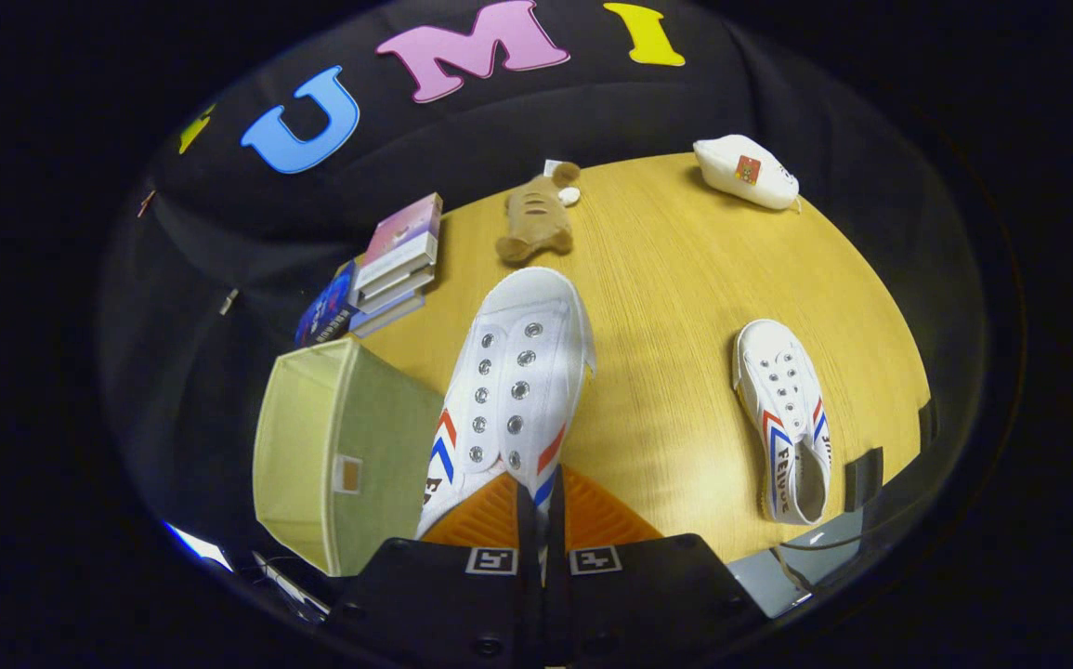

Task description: Open the storage box then place both shoes into the box .Put the left shoe in first, then the right shoe, with the right side of both shoes facing outward in a uniform manner.

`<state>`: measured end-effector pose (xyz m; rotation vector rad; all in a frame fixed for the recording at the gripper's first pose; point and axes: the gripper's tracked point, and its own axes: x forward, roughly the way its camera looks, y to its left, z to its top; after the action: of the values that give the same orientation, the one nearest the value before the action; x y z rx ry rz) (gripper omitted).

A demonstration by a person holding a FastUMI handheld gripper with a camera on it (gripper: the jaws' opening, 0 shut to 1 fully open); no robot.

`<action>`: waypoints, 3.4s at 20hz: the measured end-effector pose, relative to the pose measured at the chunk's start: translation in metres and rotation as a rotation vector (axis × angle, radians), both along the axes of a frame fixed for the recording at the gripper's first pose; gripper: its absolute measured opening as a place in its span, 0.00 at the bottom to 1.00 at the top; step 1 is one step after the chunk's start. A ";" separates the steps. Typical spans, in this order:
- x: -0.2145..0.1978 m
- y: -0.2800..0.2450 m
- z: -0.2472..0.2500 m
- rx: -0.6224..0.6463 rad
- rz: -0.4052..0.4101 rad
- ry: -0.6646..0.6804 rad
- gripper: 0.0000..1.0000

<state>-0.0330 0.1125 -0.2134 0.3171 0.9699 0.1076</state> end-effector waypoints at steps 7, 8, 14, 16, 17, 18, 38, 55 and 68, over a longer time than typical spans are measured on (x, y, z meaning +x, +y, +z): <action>-0.017 0.086 0.075 0.177 -0.032 -0.042 0.05; -0.018 0.101 0.080 0.198 -0.022 -0.043 0.06; -0.030 0.184 0.076 0.237 0.064 -0.009 0.05; -0.034 0.208 0.066 0.242 0.095 0.012 0.05; -0.036 0.218 0.059 0.235 0.112 0.021 0.06; -0.036 0.226 0.053 0.225 0.124 0.029 0.06; -0.011 0.299 -0.055 0.096 0.239 0.137 0.41; 0.000 0.066 0.051 -0.162 0.375 -0.225 0.99; 0.001 -0.158 -0.027 -0.326 0.224 -0.119 0.99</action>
<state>-0.0321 -0.0459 -0.2406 -0.0976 0.8859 0.1684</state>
